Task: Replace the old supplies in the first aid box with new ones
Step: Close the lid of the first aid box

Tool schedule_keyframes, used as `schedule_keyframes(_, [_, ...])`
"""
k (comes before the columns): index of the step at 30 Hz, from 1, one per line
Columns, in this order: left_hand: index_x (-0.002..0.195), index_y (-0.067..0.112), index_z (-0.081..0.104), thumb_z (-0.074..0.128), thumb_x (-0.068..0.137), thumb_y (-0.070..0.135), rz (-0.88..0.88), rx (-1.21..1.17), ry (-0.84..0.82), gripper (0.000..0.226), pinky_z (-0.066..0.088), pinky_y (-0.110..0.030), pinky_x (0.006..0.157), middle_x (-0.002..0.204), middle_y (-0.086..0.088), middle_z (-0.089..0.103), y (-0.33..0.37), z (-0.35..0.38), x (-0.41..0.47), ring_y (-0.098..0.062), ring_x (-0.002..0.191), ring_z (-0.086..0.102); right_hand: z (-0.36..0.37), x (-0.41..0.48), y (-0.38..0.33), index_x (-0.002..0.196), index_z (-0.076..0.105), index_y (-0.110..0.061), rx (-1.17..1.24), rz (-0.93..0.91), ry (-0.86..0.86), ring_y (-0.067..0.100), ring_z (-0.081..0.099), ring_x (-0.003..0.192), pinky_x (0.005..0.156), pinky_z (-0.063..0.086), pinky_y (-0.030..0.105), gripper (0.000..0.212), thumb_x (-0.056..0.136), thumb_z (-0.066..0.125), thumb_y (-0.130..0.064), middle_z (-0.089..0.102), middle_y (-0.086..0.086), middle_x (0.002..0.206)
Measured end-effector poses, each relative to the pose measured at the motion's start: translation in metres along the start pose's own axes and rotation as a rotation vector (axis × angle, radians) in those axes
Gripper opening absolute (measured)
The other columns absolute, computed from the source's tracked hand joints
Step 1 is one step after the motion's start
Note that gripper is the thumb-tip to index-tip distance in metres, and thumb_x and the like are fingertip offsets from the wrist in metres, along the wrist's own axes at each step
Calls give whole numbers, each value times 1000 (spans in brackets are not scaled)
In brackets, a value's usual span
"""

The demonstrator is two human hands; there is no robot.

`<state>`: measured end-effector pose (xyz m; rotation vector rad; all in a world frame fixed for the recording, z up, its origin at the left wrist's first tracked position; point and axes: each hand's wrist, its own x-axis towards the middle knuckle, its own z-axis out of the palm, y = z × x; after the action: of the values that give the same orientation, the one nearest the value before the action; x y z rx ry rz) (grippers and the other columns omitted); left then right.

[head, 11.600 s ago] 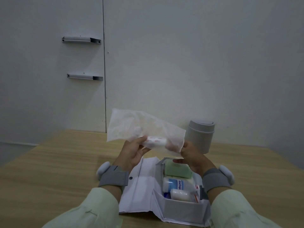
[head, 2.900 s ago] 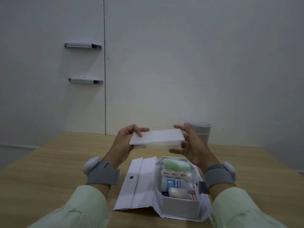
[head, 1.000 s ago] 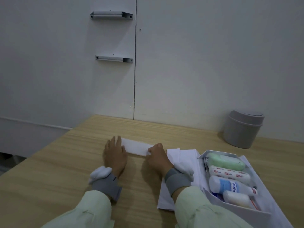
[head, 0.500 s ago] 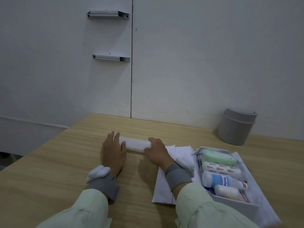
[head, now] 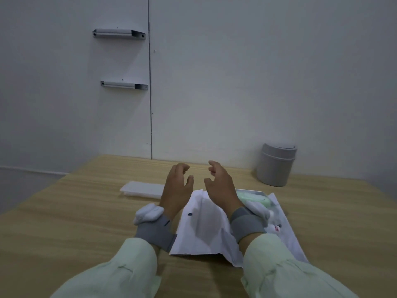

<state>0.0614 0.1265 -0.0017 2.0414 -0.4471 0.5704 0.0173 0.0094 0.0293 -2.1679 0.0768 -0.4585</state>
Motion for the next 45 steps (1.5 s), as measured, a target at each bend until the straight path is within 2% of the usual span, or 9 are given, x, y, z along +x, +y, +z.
schedule_keyframes(6, [113, 3, 55, 53, 92, 13, -45, 8, -196, 24, 40, -27, 91, 118, -11, 57, 26, 26, -5, -23, 109, 53, -38, -10, 21, 142, 36, -15, -16, 45, 84, 21, 44, 129, 104, 36, 29, 56, 89, 48, -1, 48, 9, 140])
schedule_keyframes(14, [118, 4, 53, 52, 91, 16, -120, 135, -347, 29, 35, -24, 92, 122, -12, 54, 30, 47, -23, -24, 114, 50, -84, -25, 55, 140, 38, -12, -55, 108, 121, 23, 45, 128, 105, 35, 31, 52, 90, 48, -2, 48, 12, 139])
schedule_keyframes(18, [122, 8, 49, 51, 90, 24, -241, 305, -406, 36, 39, -36, 101, 129, -13, 49, 20, 48, -26, -29, 122, 45, -93, -31, 73, 140, 40, -13, -72, 171, 109, 24, 41, 132, 108, 35, 34, 52, 90, 50, -4, 42, 10, 145])
schedule_keyframes(22, [126, 8, 47, 50, 90, 30, -386, 497, -369, 43, 40, -40, 98, 131, -14, 46, 13, 47, -38, -32, 123, 44, -100, -36, 90, 141, 37, -13, -131, 292, 70, 30, 44, 128, 105, 40, 38, 54, 89, 52, -15, 39, 15, 143])
schedule_keyframes(28, [128, 12, 44, 44, 94, 33, -416, 688, -269, 40, 38, -35, 98, 134, -10, 45, 11, 46, -41, -28, 125, 44, -106, -35, 96, 142, 33, -10, -206, 397, 85, 36, 37, 129, 106, 34, 39, 61, 87, 55, -25, 36, 19, 140])
schedule_keyframes(32, [129, 10, 42, 40, 96, 32, -391, 716, -323, 41, 38, -33, 100, 136, -10, 42, 7, 43, -39, -28, 129, 41, -108, -35, 99, 141, 29, -5, -126, 459, 37, 36, 45, 125, 103, 41, 39, 61, 87, 53, -21, 42, 21, 139])
schedule_keyframes(38, [86, 8, 45, 39, 93, 19, -321, 566, -358, 15, 41, -32, 73, 93, -10, 52, 3, 33, -30, -30, 97, 60, -110, -36, 102, 141, 23, -1, -131, 477, 4, 34, 49, 123, 93, 42, 33, 63, 90, 52, -24, 47, 18, 139])
schedule_keyframes(43, [73, 1, 48, 36, 94, 2, -385, 424, -251, 24, 43, -34, 73, 96, -22, 59, 12, 19, -28, -39, 100, 61, -111, -35, 102, 125, 45, 3, -218, 477, -2, 31, 54, 113, 72, 36, 23, 45, 90, 54, -25, 56, 17, 128])
schedule_keyframes(45, [64, 3, 39, 36, 92, 0, -428, 372, -231, 29, 38, -33, 69, 80, -16, 53, 9, 15, -25, -38, 87, 58, -110, -34, 102, 117, 54, 3, -262, 469, -5, 29, 55, 99, 64, 35, 23, 36, 90, 53, -21, 60, 18, 122])
